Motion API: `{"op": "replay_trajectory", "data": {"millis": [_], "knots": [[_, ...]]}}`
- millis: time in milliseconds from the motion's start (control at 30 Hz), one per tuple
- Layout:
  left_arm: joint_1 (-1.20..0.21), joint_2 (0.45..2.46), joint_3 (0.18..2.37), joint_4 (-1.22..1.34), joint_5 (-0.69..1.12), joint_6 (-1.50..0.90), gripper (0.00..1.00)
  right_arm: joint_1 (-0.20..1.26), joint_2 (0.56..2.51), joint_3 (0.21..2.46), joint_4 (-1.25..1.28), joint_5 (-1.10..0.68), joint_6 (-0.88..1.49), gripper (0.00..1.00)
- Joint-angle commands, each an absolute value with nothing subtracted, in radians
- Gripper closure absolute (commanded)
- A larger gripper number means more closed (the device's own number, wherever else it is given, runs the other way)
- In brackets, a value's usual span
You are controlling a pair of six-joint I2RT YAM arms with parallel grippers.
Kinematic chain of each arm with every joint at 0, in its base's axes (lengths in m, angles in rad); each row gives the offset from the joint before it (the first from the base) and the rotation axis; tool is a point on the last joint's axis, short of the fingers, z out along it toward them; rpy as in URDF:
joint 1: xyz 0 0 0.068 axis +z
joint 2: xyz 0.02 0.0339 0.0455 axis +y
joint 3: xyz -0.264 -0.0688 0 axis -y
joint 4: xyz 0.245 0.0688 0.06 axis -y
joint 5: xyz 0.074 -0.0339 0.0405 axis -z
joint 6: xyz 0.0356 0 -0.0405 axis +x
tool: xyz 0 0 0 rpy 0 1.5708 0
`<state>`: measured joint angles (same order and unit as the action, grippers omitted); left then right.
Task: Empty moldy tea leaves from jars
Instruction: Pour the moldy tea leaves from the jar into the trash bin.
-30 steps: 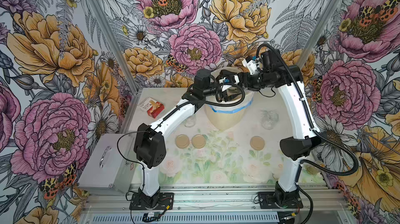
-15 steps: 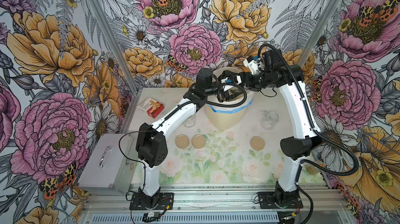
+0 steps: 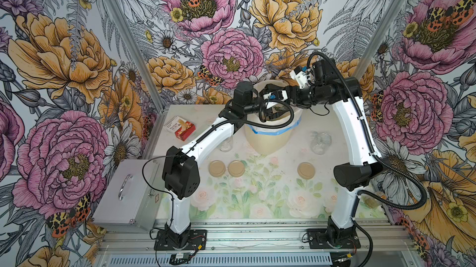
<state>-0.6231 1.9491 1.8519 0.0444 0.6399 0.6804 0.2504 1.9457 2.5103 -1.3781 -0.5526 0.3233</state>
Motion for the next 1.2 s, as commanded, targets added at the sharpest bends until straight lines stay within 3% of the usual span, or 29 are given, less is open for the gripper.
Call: {"op": "replay_trajectory", "data": {"millis": [0,267,1167], "knots": [[-0.612,1.977,1.9,0.16,0.612,0.64,0.32,0.26,1.922,2.531,-1.382,-0.59,0.319,0.16],[-0.598,1.991,1.908,0.217,0.625,0.59,0.33,0.25,1.913,2.53,-1.386,-0.589,0.322,0.06],[-0.562,2.006,1.913,0.338,0.555,0.322,0.34,0.243,1.835,2.53,-1.32,-0.538,0.304,0.0]]}}
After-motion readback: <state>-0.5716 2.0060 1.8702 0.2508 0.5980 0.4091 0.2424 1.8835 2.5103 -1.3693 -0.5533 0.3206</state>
